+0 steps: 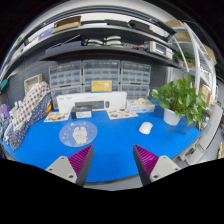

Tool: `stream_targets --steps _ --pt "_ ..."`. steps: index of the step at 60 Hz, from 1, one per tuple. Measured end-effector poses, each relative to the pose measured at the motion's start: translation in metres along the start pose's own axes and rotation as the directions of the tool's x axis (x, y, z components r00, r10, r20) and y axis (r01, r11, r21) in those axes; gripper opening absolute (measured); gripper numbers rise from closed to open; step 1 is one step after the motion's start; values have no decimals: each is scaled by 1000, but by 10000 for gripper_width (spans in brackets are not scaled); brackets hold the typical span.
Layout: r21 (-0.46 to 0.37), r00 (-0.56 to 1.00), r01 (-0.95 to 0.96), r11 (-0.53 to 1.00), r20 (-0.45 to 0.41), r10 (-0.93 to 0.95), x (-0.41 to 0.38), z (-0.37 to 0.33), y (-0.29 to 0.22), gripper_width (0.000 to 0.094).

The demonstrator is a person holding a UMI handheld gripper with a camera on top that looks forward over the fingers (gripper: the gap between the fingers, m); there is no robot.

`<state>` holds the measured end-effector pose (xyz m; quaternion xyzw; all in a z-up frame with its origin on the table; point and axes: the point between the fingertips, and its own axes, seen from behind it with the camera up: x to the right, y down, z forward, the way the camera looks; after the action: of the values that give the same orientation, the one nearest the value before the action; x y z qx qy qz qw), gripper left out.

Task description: Arrange mouse

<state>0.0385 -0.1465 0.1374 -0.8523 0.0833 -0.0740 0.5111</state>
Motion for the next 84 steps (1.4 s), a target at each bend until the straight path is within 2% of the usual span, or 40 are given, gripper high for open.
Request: stream_targets --steps 17,27,40,59,84 --pt "-82 1000 -18 996 12 19 69 62 57 802" --pt "-132 1000 0 991 12 2 128 105 56 791" --pt "-186 998 19 982 66 -6 175 178 37 778" --pt "-233 978 91 968 206 -42 172 264 14 778" --pt "-258 932 179 949 354 -80 128 320 -9 777"
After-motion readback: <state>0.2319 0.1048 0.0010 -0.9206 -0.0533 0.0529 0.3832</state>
